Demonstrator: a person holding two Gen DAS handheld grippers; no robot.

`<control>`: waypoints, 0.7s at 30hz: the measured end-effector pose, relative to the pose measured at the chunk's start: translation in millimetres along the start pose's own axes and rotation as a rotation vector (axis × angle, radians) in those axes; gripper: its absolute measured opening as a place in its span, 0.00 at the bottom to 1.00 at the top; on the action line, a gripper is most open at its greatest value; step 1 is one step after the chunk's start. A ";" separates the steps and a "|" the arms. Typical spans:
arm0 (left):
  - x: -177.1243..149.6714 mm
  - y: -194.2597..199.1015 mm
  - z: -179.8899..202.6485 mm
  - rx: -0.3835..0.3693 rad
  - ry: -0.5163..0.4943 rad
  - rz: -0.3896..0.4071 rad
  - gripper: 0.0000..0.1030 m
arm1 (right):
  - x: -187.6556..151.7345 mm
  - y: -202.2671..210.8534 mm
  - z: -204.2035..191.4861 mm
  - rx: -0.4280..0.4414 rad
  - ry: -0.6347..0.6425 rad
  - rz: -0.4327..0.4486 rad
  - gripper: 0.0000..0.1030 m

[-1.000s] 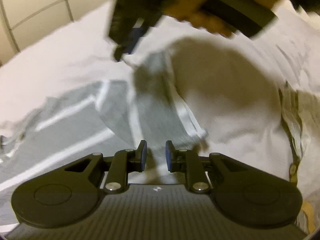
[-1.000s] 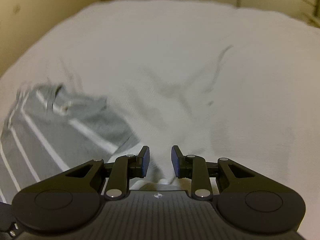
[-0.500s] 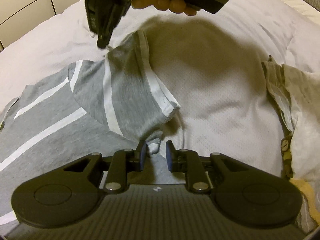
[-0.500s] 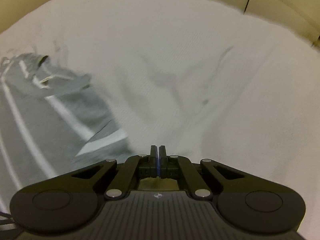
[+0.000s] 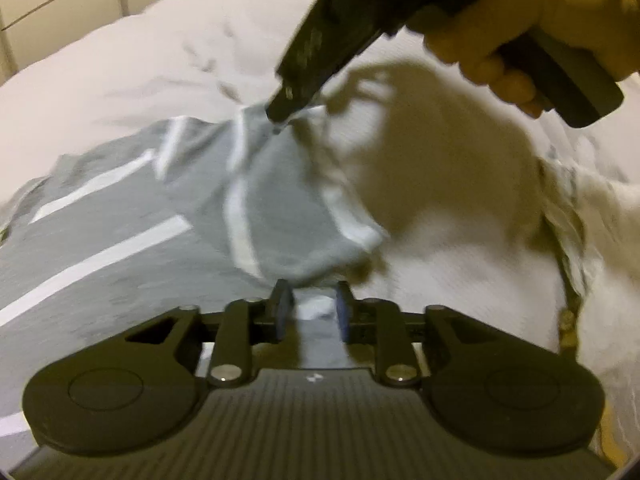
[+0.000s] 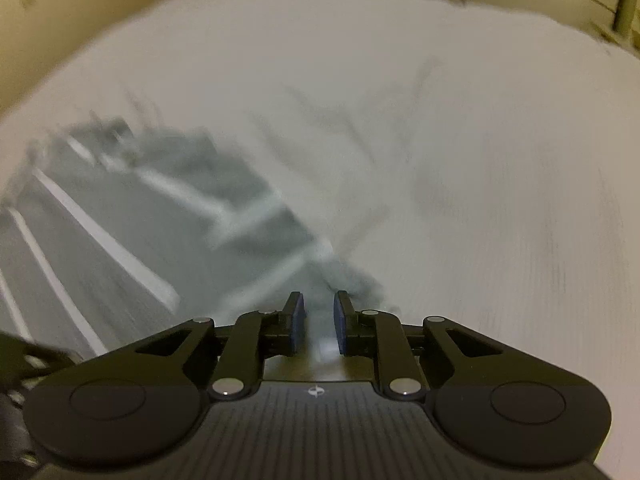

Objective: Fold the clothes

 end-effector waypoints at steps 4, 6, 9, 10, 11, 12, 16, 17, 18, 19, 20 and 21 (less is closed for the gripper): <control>-4.5 9.9 7.6 -0.015 -0.024 -0.005 0.24 | -10.7 14.6 -1.5 -0.031 -0.031 0.001 0.15; -6.7 17.5 7.9 -0.006 -0.013 -0.007 0.24 | -15.1 23.7 -10.5 -0.035 -0.025 -0.009 0.20; -9.4 32.2 5.2 0.031 0.008 -0.025 0.28 | -19.5 33.1 -20.1 -0.038 -0.041 -0.052 0.32; -10.2 37.2 4.2 0.043 0.015 -0.031 0.32 | -21.0 36.8 -23.9 -0.042 -0.045 -0.066 0.35; -10.8 42.4 1.6 0.052 0.027 -0.038 0.34 | -22.2 38.1 -28.4 -0.046 -0.049 -0.076 0.36; -11.3 47.7 -1.5 0.060 0.041 -0.045 0.34 | -23.8 42.1 -30.5 -0.047 -0.054 -0.085 0.37; -17.6 76.7 -12.7 0.113 0.088 -0.050 0.44 | -33.1 64.5 -39.8 -0.042 -0.080 -0.105 0.45; -17.9 84.2 -15.2 0.124 0.101 -0.047 0.50 | -35.0 70.1 -42.9 -0.042 -0.085 -0.108 0.49; -17.7 92.8 -17.9 0.131 0.118 -0.043 0.55 | -36.4 75.5 -46.2 -0.044 -0.089 -0.110 0.51; -17.1 102.5 -20.8 0.129 0.140 -0.037 0.63 | -37.0 80.2 -50.2 -0.042 -0.094 -0.112 0.54; -16.3 112.8 -22.1 0.123 0.159 -0.030 0.69 | -37.2 84.7 -54.5 -0.040 -0.099 -0.114 0.57; -16.1 121.0 -23.2 0.125 0.172 -0.022 0.73 | -37.3 89.2 -58.7 -0.037 -0.105 -0.112 0.58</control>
Point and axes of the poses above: each gripper's, at about its wrist camera, not at the fingertips, and y roughly against the way its jaws point, z to its right, x to its top, the point moved 4 cm from there along -y, roughly the way its jaws point, and after that the axes turned 14 degrees about y, right-handed, at the moved point
